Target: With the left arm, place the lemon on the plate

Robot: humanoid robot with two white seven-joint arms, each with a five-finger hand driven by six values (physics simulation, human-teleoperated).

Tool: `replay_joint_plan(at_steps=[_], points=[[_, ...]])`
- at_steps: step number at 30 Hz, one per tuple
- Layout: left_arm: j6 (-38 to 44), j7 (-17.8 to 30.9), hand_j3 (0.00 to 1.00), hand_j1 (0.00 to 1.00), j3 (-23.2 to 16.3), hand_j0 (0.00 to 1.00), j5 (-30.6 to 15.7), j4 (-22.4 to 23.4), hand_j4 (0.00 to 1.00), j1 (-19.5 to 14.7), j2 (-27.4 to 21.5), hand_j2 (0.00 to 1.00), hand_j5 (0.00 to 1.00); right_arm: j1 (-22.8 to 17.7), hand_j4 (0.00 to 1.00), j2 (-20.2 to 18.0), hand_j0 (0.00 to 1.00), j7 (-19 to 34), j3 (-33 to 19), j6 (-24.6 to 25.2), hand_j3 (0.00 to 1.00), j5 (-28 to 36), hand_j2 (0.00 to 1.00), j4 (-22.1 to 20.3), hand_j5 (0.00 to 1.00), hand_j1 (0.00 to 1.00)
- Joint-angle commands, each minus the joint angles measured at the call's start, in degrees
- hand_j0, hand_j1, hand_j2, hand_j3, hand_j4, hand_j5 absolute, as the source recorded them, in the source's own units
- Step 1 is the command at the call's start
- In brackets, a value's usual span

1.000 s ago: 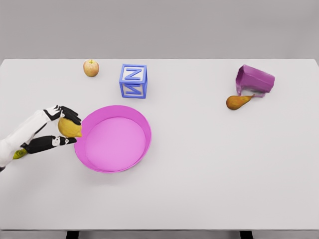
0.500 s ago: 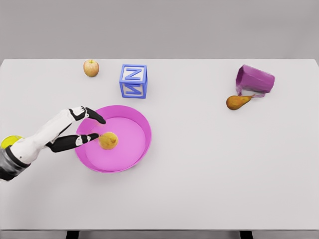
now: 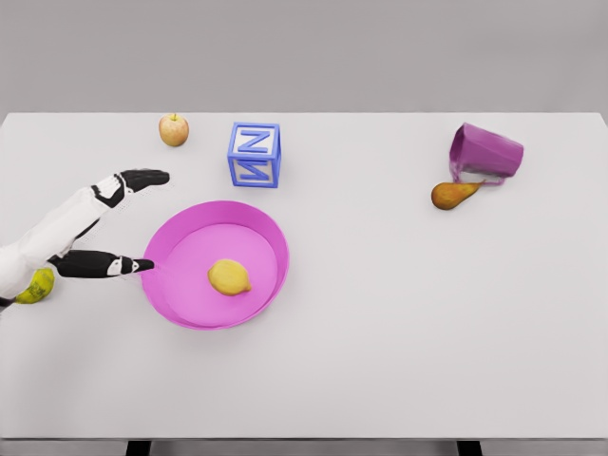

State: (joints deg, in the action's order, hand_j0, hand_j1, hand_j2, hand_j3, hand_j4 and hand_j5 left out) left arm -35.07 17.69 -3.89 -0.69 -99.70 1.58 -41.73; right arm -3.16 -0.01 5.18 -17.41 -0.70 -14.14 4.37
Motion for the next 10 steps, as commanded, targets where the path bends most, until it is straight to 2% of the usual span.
replay_joint_plan(at_steps=[1,3,5,10], points=[[0.1,0.0,1.0,1.0,3.5,1.0,-0.4,0.2,1.0,0.0,-1.7,1.0,1.0,0.1,1.0,0.0,1.0,0.0,0.0,0.0,1.0,0.0,1.0,0.0,1.0,1.0],[0.1,0.0,1.0,1.0,5.7,1.0,-0.5,0.5,1.0,0.0,-2.1,1.0,1.0,0.1,1.0,0.0,1.0,0.0,0.0,0.0,1.0,0.1,1.0,0.0,1.0,1.0],[0.1,0.0,1.0,1.0,5.9,1.0,-0.5,2.7,1.0,0.0,-3.2,1.0,1.0,0.1,1.0,0.0,1.0,0.0,0.0,0.0,1.0,0.0,1.0,-0.1,1.0,1.0],[0.1,0.0,1.0,1.0,6.6,1.0,-0.4,3.4,1.0,0.0,-3.5,1.0,1.0,0.0,1.0,0.0,1.0,0.0,0.0,0.0,1.0,0.0,1.0,-0.1,1.0,1.0]])
